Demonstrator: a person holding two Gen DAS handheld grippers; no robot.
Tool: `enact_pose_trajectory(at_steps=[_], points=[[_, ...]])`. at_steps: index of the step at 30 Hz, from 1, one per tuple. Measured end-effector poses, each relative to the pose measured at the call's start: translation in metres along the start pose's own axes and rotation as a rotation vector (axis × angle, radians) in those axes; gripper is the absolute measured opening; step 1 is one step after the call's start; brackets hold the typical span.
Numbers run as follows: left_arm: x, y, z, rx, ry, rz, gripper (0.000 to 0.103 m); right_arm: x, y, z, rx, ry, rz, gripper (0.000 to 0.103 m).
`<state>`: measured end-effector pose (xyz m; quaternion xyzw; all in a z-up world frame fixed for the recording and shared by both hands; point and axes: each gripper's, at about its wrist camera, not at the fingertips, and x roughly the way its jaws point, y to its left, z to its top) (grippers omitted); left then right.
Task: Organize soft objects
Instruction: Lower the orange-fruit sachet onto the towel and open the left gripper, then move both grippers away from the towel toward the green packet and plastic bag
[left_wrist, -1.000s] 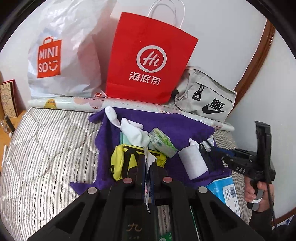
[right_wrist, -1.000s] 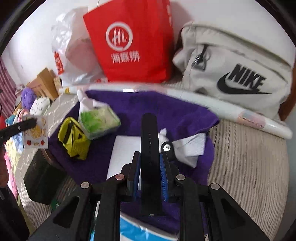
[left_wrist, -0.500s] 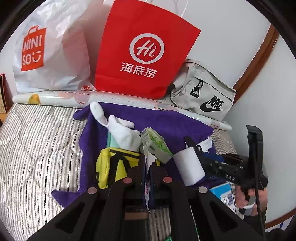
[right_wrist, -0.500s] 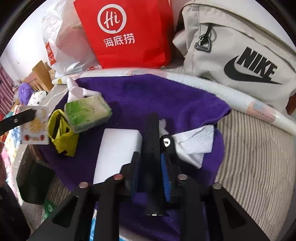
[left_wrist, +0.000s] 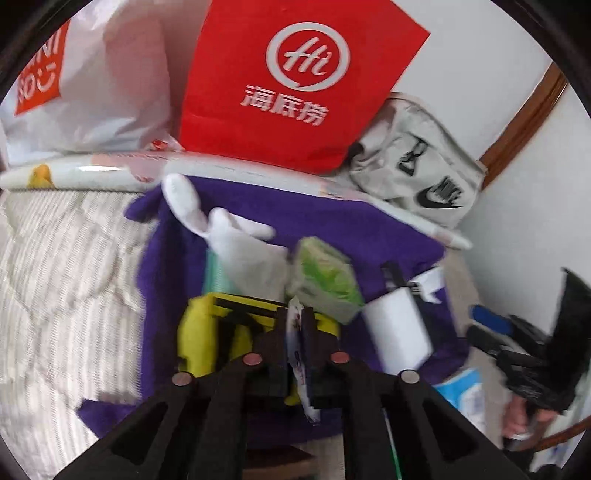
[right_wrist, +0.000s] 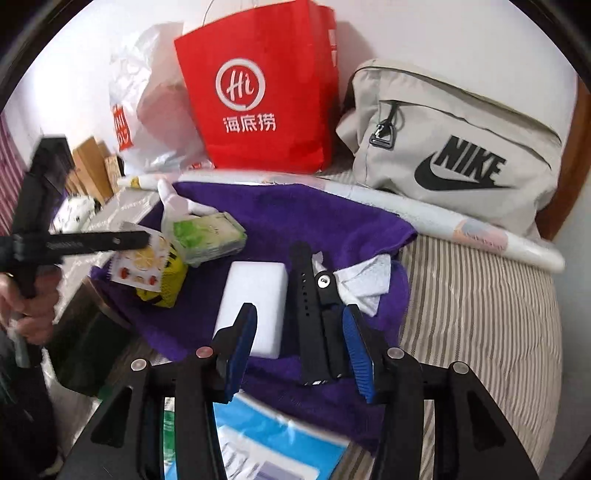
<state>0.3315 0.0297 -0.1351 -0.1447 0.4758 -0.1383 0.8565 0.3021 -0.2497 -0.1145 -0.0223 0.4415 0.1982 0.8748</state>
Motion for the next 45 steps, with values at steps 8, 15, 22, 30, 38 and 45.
enact_pose_trajectory(at_steps=[8, 15, 22, 30, 38, 45], points=[[0.001, 0.001, 0.000, 0.024, -0.009, 0.008, 0.012, -0.010, 0.008, -0.013, 0.016, -0.005, 0.006, 0.048], [0.004, -0.001, 0.003, 0.056, -0.014, 0.051, 0.015, -0.019, 0.009, -0.028, 0.052, 0.001, 0.005, 0.048], [-0.002, 0.009, 0.008, 0.012, -0.029, 0.088, 0.044, -0.028, 0.004, -0.039, 0.107, 0.011, 0.006, 0.048], [-0.026, 0.018, 0.003, -0.014, -0.076, 0.154, 0.059, -0.041, 0.011, -0.046, 0.106, 0.005, 0.009, 0.048], [-0.066, -0.003, -0.028, 0.092, -0.125, 0.113, 0.059, -0.055, 0.041, -0.059, 0.068, 0.005, 0.064, 0.050], [-0.094, -0.018, -0.071, 0.142, -0.109, 0.136, 0.059, -0.056, 0.080, -0.085, -0.021, 0.038, 0.114, 0.052]])
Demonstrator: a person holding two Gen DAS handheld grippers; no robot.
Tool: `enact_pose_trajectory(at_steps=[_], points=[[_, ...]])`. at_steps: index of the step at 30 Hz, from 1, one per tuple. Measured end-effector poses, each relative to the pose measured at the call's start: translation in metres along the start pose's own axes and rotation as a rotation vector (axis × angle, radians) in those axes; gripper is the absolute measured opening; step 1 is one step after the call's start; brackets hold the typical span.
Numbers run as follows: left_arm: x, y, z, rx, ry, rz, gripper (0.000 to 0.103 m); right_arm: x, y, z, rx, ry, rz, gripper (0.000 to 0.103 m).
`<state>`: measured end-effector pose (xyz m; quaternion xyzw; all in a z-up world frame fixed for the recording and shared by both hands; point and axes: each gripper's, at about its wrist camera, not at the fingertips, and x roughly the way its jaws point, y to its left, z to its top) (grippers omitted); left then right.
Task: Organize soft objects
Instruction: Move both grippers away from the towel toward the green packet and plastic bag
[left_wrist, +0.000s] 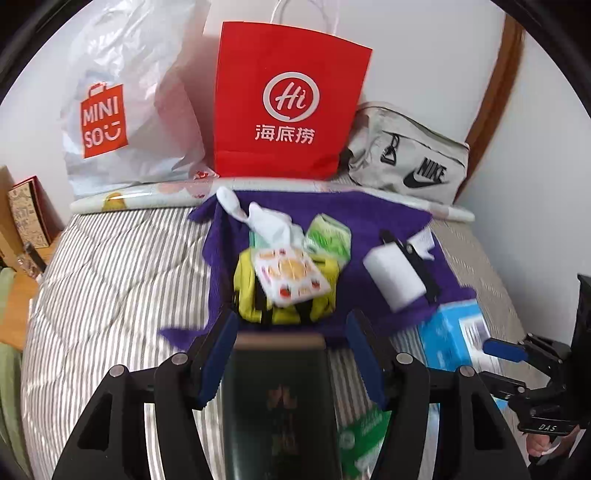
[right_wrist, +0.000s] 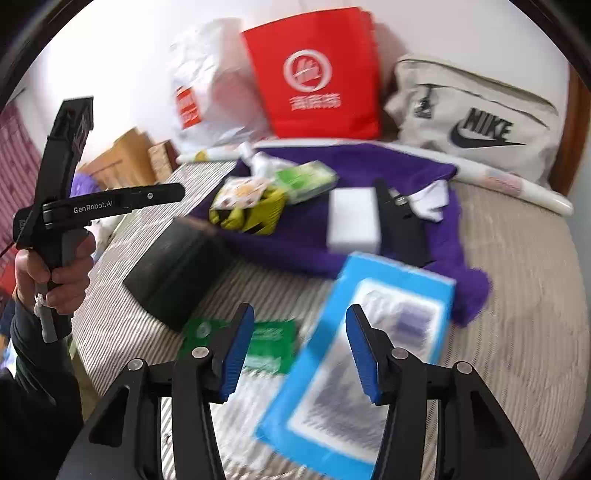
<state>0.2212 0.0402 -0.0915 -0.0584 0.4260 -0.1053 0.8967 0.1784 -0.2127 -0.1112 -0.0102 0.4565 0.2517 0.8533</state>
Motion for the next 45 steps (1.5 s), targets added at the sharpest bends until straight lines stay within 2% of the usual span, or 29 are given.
enact_pose_trajectory(at_steps=[5, 9, 13, 19, 27, 30, 32, 34, 37, 39, 41, 45], points=[[-0.023, -0.015, -0.029, 0.061, 0.001, -0.018, 0.059, -0.004, 0.023, -0.020, -0.041, 0.016, 0.019, 0.052], [-0.033, -0.045, -0.048, 0.185, 0.004, -0.055, 0.059, -0.013, 0.031, -0.042, -0.047, 0.026, 0.009, 0.052], [-0.023, -0.078, -0.061, 0.317, 0.046, -0.055, 0.059, -0.025, 0.034, -0.071, -0.046, 0.029, 0.025, 0.053], [-0.003, -0.100, -0.071, 0.430, 0.119, -0.064, 0.059, -0.026, 0.035, -0.104, -0.031, 0.076, 0.043, 0.056], [0.021, -0.115, -0.078, 0.553, 0.201, -0.066, 0.060, 0.014, 0.027, -0.112, 0.033, 0.128, 0.038, 0.056], [0.028, -0.118, -0.079, 0.586, 0.227, -0.051, 0.060, 0.018, 0.032, -0.112, 0.009, 0.089, 0.017, 0.055], [0.035, -0.121, -0.080, 0.612, 0.254, -0.055, 0.060, 0.018, 0.033, -0.113, -0.017, 0.069, -0.005, 0.048], [0.042, -0.124, -0.080, 0.641, 0.279, -0.058, 0.060, 0.016, 0.031, -0.116, -0.051, 0.052, -0.048, 0.025], [0.050, -0.128, -0.082, 0.667, 0.312, -0.078, 0.059, 0.012, 0.018, -0.119, -0.032, 0.043, -0.025, 0.009], [0.056, -0.129, -0.083, 0.675, 0.337, -0.094, 0.059, 0.010, 0.014, -0.120, -0.020, 0.045, -0.005, 0.006], [0.063, -0.128, -0.084, 0.681, 0.360, -0.081, 0.059, 0.008, 0.015, -0.124, -0.030, 0.050, 0.005, 0.005], [0.067, -0.130, -0.088, 0.710, 0.372, -0.077, 0.060, -0.002, 0.012, -0.131, -0.036, 0.070, 0.019, 0.004]])
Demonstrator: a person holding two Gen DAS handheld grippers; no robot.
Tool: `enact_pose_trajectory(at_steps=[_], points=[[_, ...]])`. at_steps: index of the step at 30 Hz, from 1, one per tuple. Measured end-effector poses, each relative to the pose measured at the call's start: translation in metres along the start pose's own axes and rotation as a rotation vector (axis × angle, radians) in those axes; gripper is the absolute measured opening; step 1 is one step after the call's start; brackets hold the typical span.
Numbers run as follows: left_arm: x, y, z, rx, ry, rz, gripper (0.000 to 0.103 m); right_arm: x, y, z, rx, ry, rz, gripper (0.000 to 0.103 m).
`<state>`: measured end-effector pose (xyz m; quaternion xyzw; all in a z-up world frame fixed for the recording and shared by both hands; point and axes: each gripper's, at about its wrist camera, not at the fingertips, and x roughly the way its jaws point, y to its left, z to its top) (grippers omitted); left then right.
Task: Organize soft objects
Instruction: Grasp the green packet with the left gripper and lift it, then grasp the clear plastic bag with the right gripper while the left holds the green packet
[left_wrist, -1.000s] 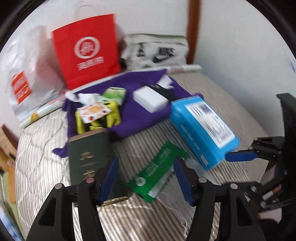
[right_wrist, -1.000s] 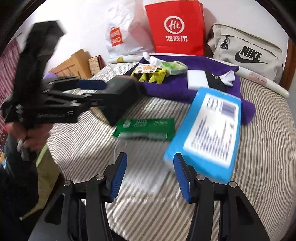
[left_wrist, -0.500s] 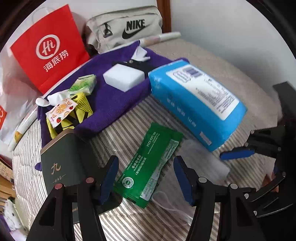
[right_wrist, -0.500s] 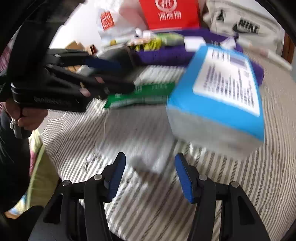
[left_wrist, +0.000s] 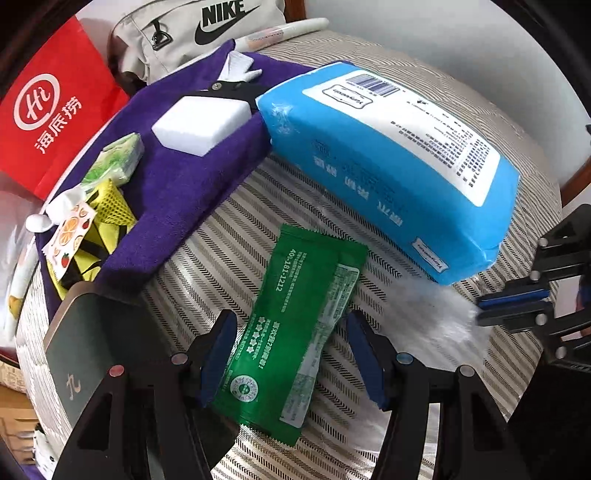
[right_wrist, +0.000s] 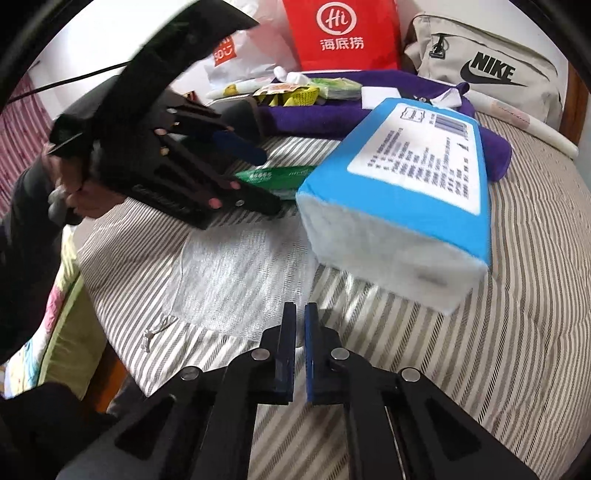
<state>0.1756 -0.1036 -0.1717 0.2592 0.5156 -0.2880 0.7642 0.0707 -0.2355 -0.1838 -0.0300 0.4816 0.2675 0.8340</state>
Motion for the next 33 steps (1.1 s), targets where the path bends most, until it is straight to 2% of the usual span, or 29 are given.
enact_pose_trajectory(at_steps=[3, 4, 6, 9, 12, 15, 17, 19, 22, 25, 28, 33], points=[[0.000, 0.000, -0.001, 0.006, -0.005, -0.010, 0.058, -0.010, -0.008, -0.009, 0.003, 0.014, -0.020, 0.003], [0.000, 0.000, 0.000, 0.004, -0.008, -0.022, 0.055, -0.014, -0.011, -0.012, 0.003, 0.018, -0.034, 0.003], [-0.002, -0.001, -0.002, 0.010, -0.018, -0.050, 0.041, -0.018, -0.016, -0.015, 0.004, 0.025, -0.054, 0.003], [-0.004, -0.008, -0.004, 0.029, -0.029, -0.043, 0.030, -0.022, -0.023, -0.017, 0.007, 0.032, -0.090, 0.004], [-0.009, -0.016, -0.005, 0.030, -0.030, -0.033, 0.024, -0.024, -0.031, -0.016, 0.023, 0.023, -0.115, 0.004], [-0.015, -0.026, -0.013, 0.011, -0.026, -0.039, 0.023, -0.025, -0.036, -0.017, 0.038, 0.018, -0.126, 0.006], [-0.019, -0.030, -0.020, -0.008, -0.025, -0.035, 0.023, -0.024, -0.036, -0.019, 0.045, 0.023, -0.124, 0.015], [-0.021, -0.033, -0.027, -0.039, -0.023, -0.035, 0.023, -0.025, -0.035, -0.021, 0.058, 0.020, -0.119, 0.048], [-0.027, -0.038, -0.047, -0.090, -0.022, -0.019, 0.023, -0.030, -0.029, -0.025, 0.069, -0.019, -0.092, 0.070], [-0.035, -0.040, -0.069, -0.147, -0.027, 0.000, 0.023, -0.026, -0.021, -0.026, 0.074, -0.046, -0.044, 0.080], [-0.043, -0.038, -0.091, -0.214, -0.038, 0.010, 0.023, -0.017, -0.013, -0.024, 0.081, -0.051, -0.005, 0.082], [-0.055, -0.029, -0.124, -0.318, -0.052, 0.049, 0.024, -0.007, 0.002, -0.019, 0.084, -0.065, 0.008, 0.096]])
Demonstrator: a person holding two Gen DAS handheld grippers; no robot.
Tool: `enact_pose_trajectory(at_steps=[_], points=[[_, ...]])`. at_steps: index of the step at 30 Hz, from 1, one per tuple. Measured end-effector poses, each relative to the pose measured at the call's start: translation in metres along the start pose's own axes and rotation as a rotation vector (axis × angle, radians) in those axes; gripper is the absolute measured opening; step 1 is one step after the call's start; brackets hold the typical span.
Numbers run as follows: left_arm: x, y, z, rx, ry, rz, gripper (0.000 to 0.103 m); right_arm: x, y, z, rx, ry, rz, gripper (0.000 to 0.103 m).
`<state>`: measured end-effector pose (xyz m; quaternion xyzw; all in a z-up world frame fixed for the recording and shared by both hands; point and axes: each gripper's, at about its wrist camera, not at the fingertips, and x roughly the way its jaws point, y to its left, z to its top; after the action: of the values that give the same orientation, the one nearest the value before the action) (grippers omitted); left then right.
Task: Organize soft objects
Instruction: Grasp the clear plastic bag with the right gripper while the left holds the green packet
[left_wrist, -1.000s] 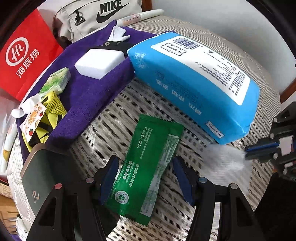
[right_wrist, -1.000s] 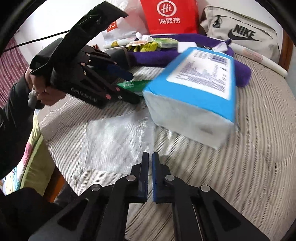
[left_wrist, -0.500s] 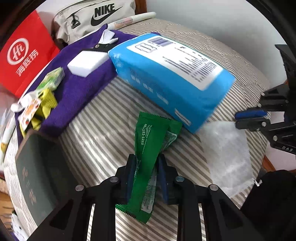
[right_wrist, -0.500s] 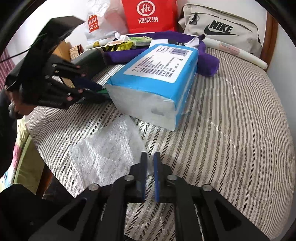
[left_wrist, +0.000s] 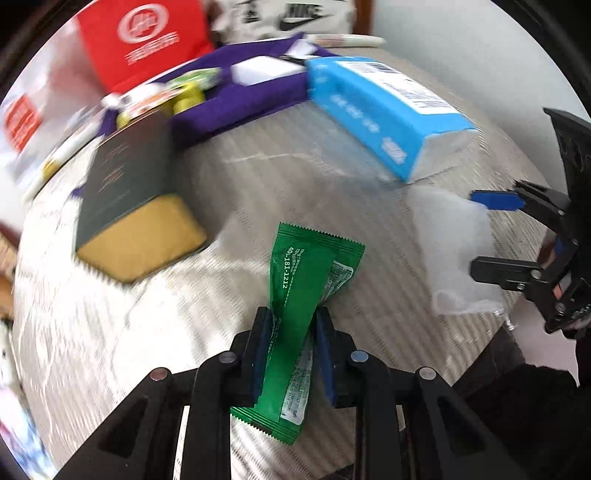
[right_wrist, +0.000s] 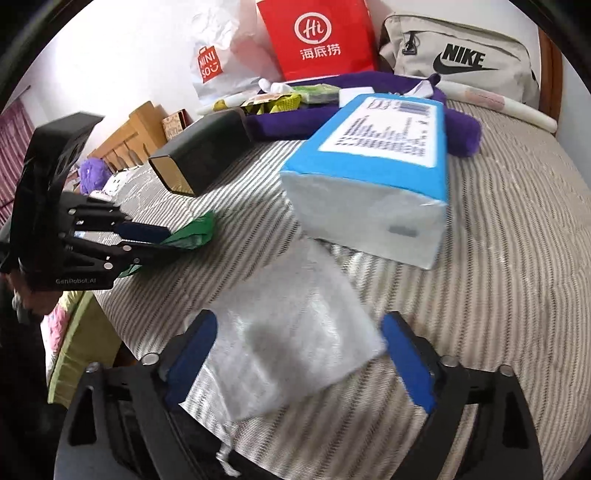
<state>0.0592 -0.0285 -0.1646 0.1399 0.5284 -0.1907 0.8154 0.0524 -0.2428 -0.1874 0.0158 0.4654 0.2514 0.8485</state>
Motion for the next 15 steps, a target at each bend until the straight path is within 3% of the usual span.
enact_pose_trajectory(at_steps=[3, 8, 15], points=[[-0.006, 0.011, -0.015, -0.059, -0.014, 0.019, 0.025, 0.005, 0.011, -0.001, -0.008, 0.002, -0.024, 0.103], [-0.003, 0.026, -0.029, -0.147, -0.049, 0.007, 0.031, 0.015, 0.027, -0.003, -0.057, 0.011, -0.144, 0.103], [-0.004, 0.021, -0.036, -0.190, -0.120, -0.022, 0.036, 0.024, 0.036, -0.003, -0.063, -0.003, -0.249, 0.103]])
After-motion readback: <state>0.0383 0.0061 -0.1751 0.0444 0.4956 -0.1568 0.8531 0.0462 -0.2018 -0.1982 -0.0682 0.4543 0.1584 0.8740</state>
